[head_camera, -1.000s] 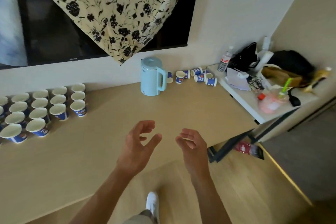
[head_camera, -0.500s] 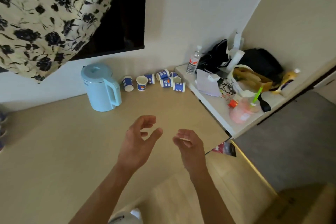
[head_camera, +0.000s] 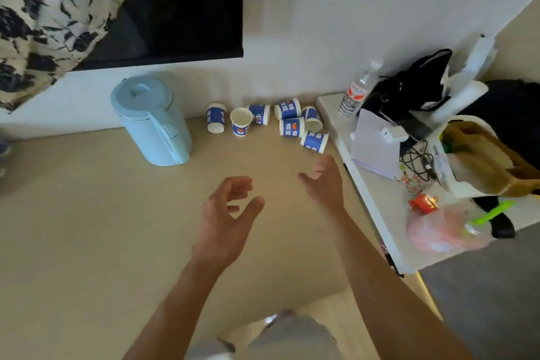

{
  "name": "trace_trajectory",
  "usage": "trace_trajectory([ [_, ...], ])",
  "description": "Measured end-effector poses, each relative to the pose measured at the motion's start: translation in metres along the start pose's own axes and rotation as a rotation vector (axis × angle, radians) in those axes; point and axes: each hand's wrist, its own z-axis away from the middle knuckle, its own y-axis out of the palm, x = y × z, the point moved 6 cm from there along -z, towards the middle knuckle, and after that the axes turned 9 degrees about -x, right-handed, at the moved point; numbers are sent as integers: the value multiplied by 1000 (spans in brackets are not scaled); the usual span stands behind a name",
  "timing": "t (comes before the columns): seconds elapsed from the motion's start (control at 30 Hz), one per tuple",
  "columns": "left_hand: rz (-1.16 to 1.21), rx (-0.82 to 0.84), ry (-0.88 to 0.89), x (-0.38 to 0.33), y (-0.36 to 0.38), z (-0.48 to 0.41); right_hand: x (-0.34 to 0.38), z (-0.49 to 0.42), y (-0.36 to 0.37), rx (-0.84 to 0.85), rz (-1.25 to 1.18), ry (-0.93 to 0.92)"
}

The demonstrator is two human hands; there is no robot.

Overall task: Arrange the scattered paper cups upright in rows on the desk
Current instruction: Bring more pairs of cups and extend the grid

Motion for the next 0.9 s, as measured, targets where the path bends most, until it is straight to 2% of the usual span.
trace_trajectory([
  [0.1, 18, -64, -53, 1, 18, -12, -6, -65, 11, 65, 208, -95],
  [0.23, 13, -111, -95, 2, 46, -22, -17, -131, 36, 161, 578, -311],
  [0.33, 8, -138, -109, 1, 61, -22, -25, -163, 51, 178, 722, -425],
  [0.53, 3, -181, -156, 6, 72, -17, -43, -201, 66, 218, 806, -499],
  [0.7, -26, -202, -166, 11, 78, -13, -57, -198, 74, 249, 832, -543],
  [0.9, -81, -190, -171, 6, 90, -14, -50, -170, 70, 343, 666, -545],
])
